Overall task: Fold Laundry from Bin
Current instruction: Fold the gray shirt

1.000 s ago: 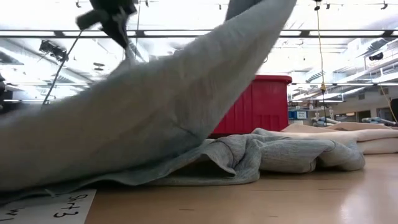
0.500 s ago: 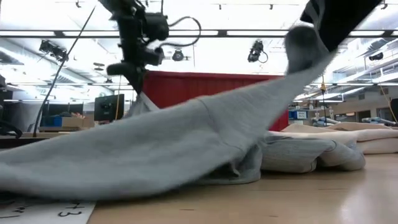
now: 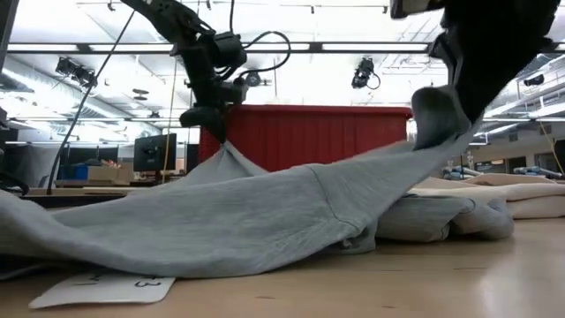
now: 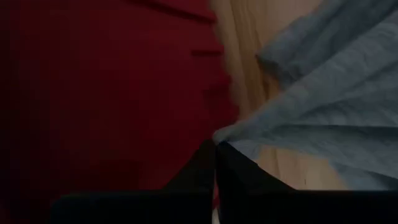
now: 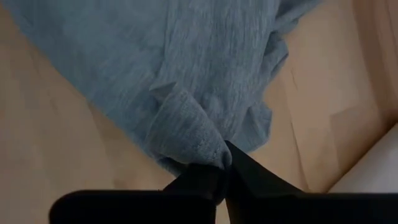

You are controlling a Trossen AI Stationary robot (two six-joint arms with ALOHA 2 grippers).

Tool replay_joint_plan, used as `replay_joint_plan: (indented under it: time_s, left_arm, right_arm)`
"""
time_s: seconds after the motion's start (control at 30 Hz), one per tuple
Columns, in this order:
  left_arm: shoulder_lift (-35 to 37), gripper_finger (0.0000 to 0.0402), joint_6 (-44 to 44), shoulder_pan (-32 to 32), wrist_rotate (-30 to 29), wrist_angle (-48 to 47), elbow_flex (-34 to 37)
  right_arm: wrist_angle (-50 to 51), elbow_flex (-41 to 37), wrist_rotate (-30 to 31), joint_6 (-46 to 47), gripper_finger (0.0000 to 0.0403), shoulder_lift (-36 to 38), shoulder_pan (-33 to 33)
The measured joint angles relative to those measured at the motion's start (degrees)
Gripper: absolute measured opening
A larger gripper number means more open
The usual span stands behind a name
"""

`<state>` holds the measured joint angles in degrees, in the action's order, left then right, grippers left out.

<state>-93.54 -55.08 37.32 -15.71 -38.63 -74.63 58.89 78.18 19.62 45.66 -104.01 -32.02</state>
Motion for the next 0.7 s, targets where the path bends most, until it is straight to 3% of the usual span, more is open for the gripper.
replay_joint_plan:
  time_s: [0.17,0.33,0.47,0.7]
  left_arm:
    - [0.04,0.0120,0.25,-0.24,1.15,-0.93,-0.02]
    - [-0.24,0.0218,1.10,-2.20,-6.46,-2.61,0.27]
    - [2.23,0.0211,3.06,-6.00,-6.92,-7.34,0.50]
    - [7.62,0.0124,4.79,-13.96,-5.75,-6.58,0.63]
  right_arm:
    - [1.91,-0.75,-1.75,1.85,0.0102,0.01,0.88]
    - [7.14,-0.49,-2.76,6.90,0.0176,1.43,1.10]
    - [10.75,1.79,-3.05,8.60,0.0198,2.58,-0.09]
    - [19.97,7.36,5.02,11.97,0.0197,4.93,-1.59]
